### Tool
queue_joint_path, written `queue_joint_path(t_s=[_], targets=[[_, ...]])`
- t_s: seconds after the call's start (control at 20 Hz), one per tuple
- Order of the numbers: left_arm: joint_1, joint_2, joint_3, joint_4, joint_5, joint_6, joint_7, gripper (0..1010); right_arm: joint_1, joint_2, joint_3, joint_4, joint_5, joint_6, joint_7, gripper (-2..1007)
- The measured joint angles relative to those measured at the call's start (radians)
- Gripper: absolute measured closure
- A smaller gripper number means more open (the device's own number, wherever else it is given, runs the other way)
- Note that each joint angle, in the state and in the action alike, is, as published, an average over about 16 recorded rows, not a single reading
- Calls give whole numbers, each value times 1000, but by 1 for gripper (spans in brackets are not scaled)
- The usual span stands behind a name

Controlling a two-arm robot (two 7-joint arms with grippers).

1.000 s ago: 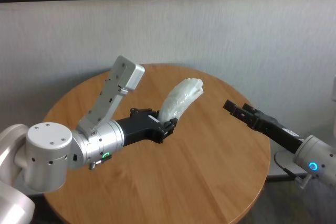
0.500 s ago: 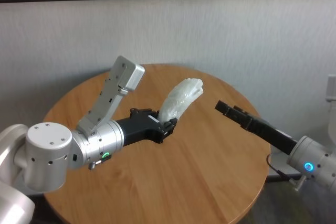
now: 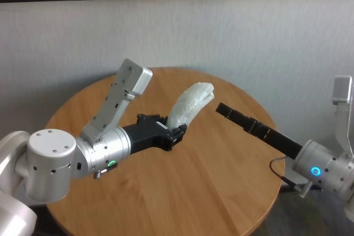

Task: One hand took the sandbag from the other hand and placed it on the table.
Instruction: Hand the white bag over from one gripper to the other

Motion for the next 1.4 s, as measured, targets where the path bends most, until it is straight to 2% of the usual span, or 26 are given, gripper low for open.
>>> queue_joint_path(t_s=[0.65,1.4], targets=[[0,0,0,0,0,0,0,620,52,-14,-53,28,38,8,6,4],[0,0,0,0,0,0,0,620,113,-36,-112,83,71,4,6,4]])
